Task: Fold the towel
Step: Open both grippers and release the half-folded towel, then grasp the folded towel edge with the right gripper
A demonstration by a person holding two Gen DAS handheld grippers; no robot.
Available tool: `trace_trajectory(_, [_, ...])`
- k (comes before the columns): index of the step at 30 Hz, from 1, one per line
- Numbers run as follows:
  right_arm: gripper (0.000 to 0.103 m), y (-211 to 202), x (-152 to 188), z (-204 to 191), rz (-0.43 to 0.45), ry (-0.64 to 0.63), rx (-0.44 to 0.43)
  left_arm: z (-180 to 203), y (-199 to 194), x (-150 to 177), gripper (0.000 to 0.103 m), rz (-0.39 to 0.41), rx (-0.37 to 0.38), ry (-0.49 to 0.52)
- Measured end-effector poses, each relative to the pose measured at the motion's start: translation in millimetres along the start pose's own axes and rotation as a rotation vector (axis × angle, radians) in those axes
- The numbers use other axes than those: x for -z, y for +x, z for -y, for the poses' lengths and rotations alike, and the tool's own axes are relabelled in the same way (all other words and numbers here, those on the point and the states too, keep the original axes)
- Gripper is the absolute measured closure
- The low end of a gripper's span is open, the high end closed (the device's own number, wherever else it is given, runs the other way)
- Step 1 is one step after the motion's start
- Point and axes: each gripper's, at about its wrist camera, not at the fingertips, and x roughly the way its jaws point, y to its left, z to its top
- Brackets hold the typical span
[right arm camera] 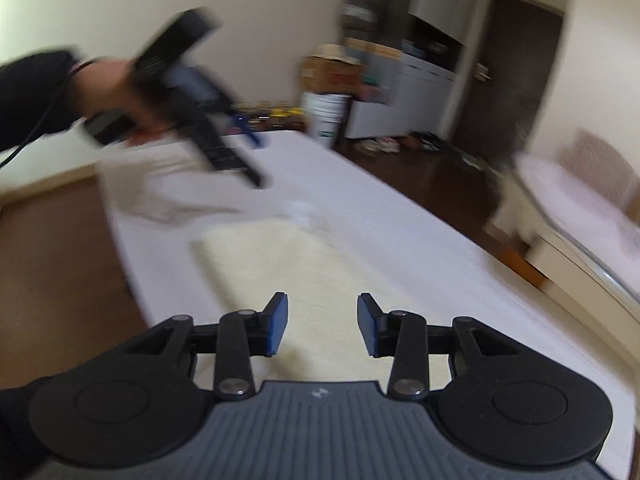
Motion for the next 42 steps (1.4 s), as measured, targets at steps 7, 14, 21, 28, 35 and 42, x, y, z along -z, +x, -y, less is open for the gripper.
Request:
trace_trajectory(7, [0.062,48.2,-19.6,-72.8,-0.032,-0.246,0.125,-12.2,-19.1,8.0,0.009,0.043,-0.015,-0.024])
trace_trajectory(14, [0.064,86.4,-27.0,-97.1,-0.082,-0.346,0.198,-27.0,-33.1,21.6,0.005,0.094,-0.016,-0.070])
trace_trajectory(21, [0.071,112.2,-28.8,-102.0,-0.101,-0.407,0.275,-32.4,-37.7,32.3,0.004,0.098,-0.022,-0.076])
trace_trajectory(28, [0.096,113.3,-29.7,-93.9,-0.076,-0.385,0.238,-22.1,-39.9,42.5,0.004,0.108,-0.015,0.006])
trace_trajectory(35, [0.097,48.7,-40.2,-46.9,0.014,-0.113,-0.033,19.2,-52.0,59.6,0.004,0.206,0.082,0.318])
trace_trajectory(42, [0.097,-5.7,-32.7,2.6,0.062,0.066,-0.238,66.2,-56.9,76.4,0.004,0.246,0.220,0.612])
